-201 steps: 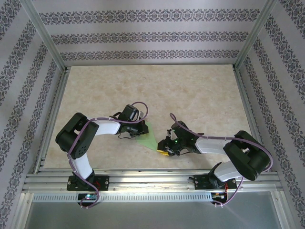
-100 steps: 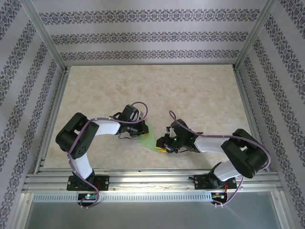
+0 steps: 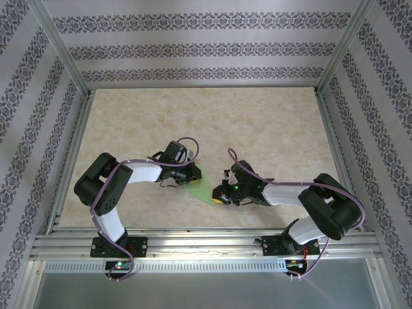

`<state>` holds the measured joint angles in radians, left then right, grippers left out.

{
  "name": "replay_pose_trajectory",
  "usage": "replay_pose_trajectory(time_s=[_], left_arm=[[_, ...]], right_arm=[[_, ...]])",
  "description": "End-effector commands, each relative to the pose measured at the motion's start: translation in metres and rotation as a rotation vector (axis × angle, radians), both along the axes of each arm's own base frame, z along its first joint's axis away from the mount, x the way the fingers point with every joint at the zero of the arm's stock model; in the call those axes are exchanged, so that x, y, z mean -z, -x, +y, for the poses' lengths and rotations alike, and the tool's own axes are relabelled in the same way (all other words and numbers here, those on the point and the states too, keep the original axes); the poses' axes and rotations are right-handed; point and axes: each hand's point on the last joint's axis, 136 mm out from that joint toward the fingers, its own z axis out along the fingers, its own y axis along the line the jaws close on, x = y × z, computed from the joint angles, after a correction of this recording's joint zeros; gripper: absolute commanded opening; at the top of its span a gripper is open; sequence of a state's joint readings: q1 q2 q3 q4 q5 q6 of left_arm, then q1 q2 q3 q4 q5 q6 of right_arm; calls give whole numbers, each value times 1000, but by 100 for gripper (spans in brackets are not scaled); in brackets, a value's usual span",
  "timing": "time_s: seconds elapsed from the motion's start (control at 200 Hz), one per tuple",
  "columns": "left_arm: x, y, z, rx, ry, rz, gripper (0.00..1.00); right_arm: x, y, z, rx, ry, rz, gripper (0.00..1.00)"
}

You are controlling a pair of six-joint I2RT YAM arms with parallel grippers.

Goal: Fold a paper plane with a square sheet of paper (pick it up from the middle)
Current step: Turn over the paper at the center of the table.

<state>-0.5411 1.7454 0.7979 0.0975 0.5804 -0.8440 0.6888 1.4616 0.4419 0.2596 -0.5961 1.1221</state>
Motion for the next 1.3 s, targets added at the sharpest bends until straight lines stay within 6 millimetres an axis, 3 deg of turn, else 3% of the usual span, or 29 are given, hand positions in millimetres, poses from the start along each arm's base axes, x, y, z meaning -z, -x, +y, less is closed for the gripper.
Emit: replay_pose_trajectory(time_s=[0.0,0.22,0.42,0.51,0.665,0.909,1.094,1.294], left_arm=[[-45,-17,-7,-10,72,-89,18],[-102,-26,5,-42,61,-242,28],[-132,-28,29,-107,2,-371,32],[-135,-26,40,-139,-18,-401,34],[-128,-25,58,-182,-55,-420,46],[-128,-26,78,-240,-78,-418,53],[-124,-24,94,-277,-114,-403,56],[-125,-21,113,-360,-132,-423,56]], right_arm=[[-15,-5,-1,-9,-41,-64,2],[-39,-17,-20,-15,12,-213,2],[-61,-35,-57,-39,260,-434,0],[-70,-41,-81,-87,438,-494,0],[-98,-52,-99,-179,616,-581,0],[-123,-72,-137,-209,970,-634,0],[-128,-81,-146,-261,1149,-675,0],[-106,-82,-131,-391,1253,-659,0]])
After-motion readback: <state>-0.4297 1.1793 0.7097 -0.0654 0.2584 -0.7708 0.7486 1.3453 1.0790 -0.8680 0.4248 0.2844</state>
